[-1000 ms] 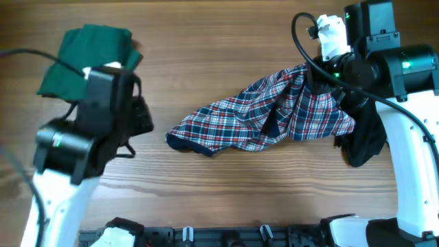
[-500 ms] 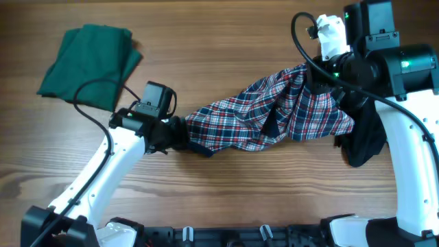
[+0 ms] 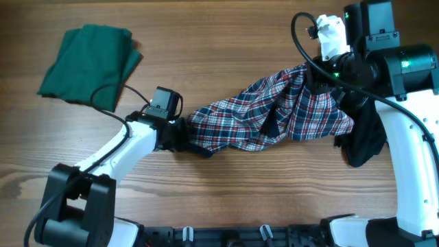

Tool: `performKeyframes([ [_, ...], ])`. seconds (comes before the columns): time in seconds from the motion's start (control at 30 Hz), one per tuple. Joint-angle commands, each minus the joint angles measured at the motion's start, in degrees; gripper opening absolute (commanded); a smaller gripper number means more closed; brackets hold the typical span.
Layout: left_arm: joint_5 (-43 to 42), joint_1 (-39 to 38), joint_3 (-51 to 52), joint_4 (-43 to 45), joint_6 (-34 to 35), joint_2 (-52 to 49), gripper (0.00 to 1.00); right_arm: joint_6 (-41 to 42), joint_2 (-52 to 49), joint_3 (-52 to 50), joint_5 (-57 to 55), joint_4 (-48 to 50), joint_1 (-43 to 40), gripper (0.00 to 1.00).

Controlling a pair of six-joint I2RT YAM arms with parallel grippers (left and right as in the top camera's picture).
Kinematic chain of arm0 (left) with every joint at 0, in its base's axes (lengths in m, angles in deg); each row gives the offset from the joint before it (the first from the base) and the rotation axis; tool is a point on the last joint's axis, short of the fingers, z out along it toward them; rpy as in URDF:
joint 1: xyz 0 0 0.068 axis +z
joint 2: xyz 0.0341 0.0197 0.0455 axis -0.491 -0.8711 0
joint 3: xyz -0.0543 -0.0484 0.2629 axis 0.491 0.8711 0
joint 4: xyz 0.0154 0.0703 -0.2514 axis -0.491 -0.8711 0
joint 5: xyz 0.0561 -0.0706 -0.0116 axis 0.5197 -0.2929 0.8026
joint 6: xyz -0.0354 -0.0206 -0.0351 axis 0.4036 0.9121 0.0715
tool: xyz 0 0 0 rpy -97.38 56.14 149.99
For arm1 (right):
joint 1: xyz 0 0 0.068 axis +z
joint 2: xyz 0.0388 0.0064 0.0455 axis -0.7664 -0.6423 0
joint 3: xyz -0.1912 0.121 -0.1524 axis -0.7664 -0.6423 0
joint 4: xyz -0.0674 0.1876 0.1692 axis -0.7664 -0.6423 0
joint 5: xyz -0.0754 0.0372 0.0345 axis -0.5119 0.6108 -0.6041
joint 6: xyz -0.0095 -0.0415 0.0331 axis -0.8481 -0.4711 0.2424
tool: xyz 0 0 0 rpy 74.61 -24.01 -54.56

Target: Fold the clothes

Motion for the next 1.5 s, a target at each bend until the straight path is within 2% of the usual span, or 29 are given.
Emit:
performKeyframes([
  [0.0,-0.6,0.6,-0.9,0.8,-0.1,0.8,0.04,0.3,-0.4,0.9,-0.5,0.2,-0.2,0.04],
  [0.23,12.6,0.9,-21.6,-13.7,-0.4,15.1,0.04,0.3,-0.4,0.9,-0.5,0.2,-0.2,0.04],
  [0.43,17.0,0.9,-32.7,-14.5,-0.4,24.8,0.04,0.7,-0.4,0.9,-0.5,0.0,-0.2,0.04],
  [0.7,17.0,0.9,-35.0,-13.2,-0.4,36.5,0.04,1.9,-1.5,0.9,-0.5,1.0,-0.2,0.05],
  [0.73,17.0,0.9,-35.0,-11.4,-0.4,38.9,0.04,1.9,-2.8,0.9,0.2,1.0,-0.2,0.18],
  [0.77,17.0,0.9,-35.0,-11.2,-0.4,39.2,0.04,1.9,-3.1,0.9,1.2,0.9,-0.2,0.39],
  [0.8,17.0,0.9,-35.0,-11.3,-0.4,39.4,0.04,1.9,-3.7,0.9,2.3,0.9,-0.2,0.7],
  [0.87,16.9,0.9,-35.0,-12.0,-1.4,39.1,0.04,3.0,-4.5,0.9,3.9,0.7,-0.2,0.98],
  [1.07,19.2,0.9,-35.0,-14.4,-1.9,37.8,0.04,13.8,-6.0,-4.1,6.7,-1.4,-0.2,1.0],
  [1.13,22.0,0.9,-35.0,-15.2,-1.9,37.0,0.04,21.0,-6.0,-11.6,7.9,-0.6,-0.2,1.0],
  [1.27,24.7,0.9,-35.0,-15.7,-3.2,34.1,0.04,32.7,-5.2,-31.0,13.9,9.1,-0.2,1.0],
  [1.33,26.0,0.9,-35.0,-16.3,-3.3,32.6,0.04,35.1,-3.7,-38.2,14.2,13.8,-0.2,1.0],
  [1.43,26.0,0.9,-35.0,-16.7,-3.2,30.2,0.04,33.2,0.6,-45.0,12.5,18.5,0.1,0.95],
  [1.47,26.0,0.9,-35.0,-16.6,-3.2,29.3,0.04,29.8,2.5,-46.9,11.9,20.1,0.8,0.88],
])
